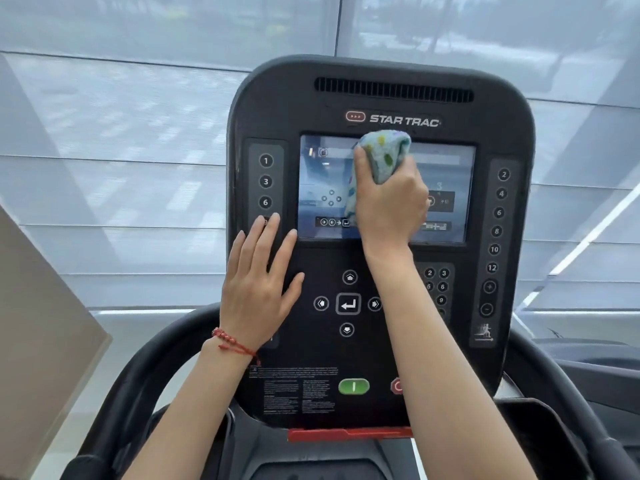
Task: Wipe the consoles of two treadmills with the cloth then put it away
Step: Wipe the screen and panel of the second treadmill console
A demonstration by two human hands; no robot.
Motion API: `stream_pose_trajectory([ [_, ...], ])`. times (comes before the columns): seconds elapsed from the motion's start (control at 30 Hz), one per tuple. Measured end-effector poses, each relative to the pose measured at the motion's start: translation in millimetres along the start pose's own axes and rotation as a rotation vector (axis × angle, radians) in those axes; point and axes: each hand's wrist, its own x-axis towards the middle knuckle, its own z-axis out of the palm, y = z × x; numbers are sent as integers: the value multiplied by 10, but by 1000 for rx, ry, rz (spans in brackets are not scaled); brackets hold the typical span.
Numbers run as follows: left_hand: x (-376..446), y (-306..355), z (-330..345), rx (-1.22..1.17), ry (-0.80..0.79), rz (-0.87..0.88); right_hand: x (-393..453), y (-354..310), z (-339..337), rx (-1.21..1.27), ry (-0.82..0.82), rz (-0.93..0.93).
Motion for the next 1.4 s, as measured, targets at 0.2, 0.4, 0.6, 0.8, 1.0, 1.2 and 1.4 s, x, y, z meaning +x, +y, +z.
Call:
stream_pose_trajectory([
  [0.2,-9,-10,3,-21,13,9,-163,-405,349,-48,-18,-165],
  [0.4,-8,-4,-1,-32,3,4,-117,-364,390,-118,44,-297],
  [0.6,-6,10,-10,-20,-1,-5,121,-51,198,-158,60,-283],
  [0.8,-12,20,26,-10,15,-10,520,486,-293,-250,160,-134],
  [1.0,-12,-1,27,12,29,1,673,691,-464,-254,226,22],
  [1.2,-3,-6,-11,10,12,-2,345,397,-256,-159,198,-39],
  [1.4,-33,-23,-63,-17,-20,12,-237,-71,245,-48,39,-222],
])
